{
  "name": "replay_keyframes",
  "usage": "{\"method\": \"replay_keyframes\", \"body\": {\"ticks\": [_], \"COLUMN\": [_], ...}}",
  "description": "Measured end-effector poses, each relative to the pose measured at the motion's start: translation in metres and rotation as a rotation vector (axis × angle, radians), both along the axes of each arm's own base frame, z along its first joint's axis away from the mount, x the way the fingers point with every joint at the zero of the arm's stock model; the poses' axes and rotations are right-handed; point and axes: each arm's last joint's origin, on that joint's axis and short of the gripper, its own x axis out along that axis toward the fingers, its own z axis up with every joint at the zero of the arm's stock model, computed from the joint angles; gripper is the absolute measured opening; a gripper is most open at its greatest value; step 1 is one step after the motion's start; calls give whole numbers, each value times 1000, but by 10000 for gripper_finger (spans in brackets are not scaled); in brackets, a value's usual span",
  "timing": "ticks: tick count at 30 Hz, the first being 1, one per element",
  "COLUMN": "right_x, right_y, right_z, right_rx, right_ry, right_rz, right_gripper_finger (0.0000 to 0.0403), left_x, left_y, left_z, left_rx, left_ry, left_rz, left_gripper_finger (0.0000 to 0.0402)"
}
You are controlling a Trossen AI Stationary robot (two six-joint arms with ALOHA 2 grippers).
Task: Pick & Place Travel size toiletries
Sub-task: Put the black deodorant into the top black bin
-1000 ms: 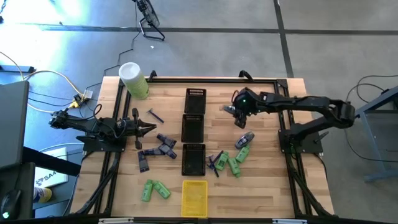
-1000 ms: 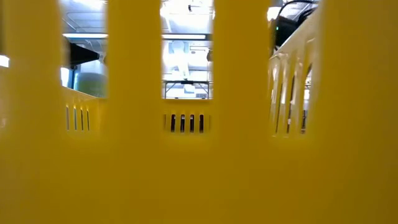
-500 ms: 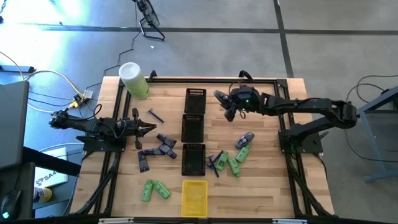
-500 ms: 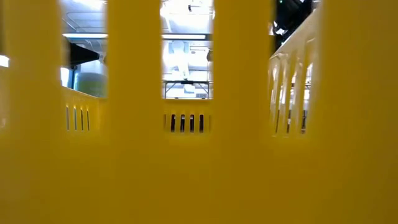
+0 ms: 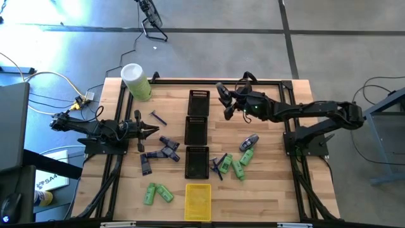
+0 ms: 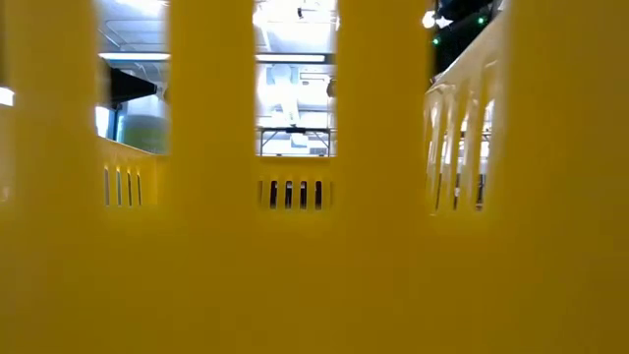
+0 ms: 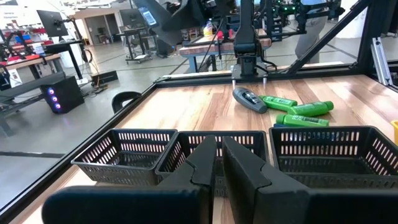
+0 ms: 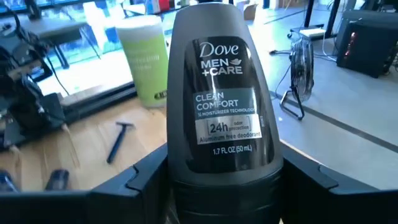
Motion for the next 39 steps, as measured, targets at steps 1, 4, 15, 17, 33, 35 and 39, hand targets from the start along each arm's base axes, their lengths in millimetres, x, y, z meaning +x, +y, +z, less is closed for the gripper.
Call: {"method": "replay_keyframes", "body": {"ticks": [1, 4, 15, 17, 33, 35, 39], "right_x": [0, 3, 39, 48, 124, 126, 124], "right_y": [1, 5, 9, 7, -8, -12, -21], "right_z": [1, 2, -29, -34, -63, -65, -69], "right_rx": [0, -3, -13, -6, -11, -7, 24], "right_ry": [-9, -27, -101, -100, 41, 59, 89], "right_rz": [3, 22, 70, 86, 135, 126, 97], "right_gripper_finger": [211, 201, 206, 201, 200, 206, 221], "left_x": [0, 0, 0, 0, 0, 0, 0], "left_y": [0, 0, 0, 0, 0, 0, 0], "left_z": [0, 0, 0, 0, 0, 0, -1], "left_rx": [0, 0, 0, 0, 0, 0, 2], "left_ry": [0, 1, 0, 0, 1, 3, 9], "left_rz": [0, 0, 0, 0, 0, 0, 2], "left_gripper_finger": [24, 24, 24, 24, 24, 24, 24]}}
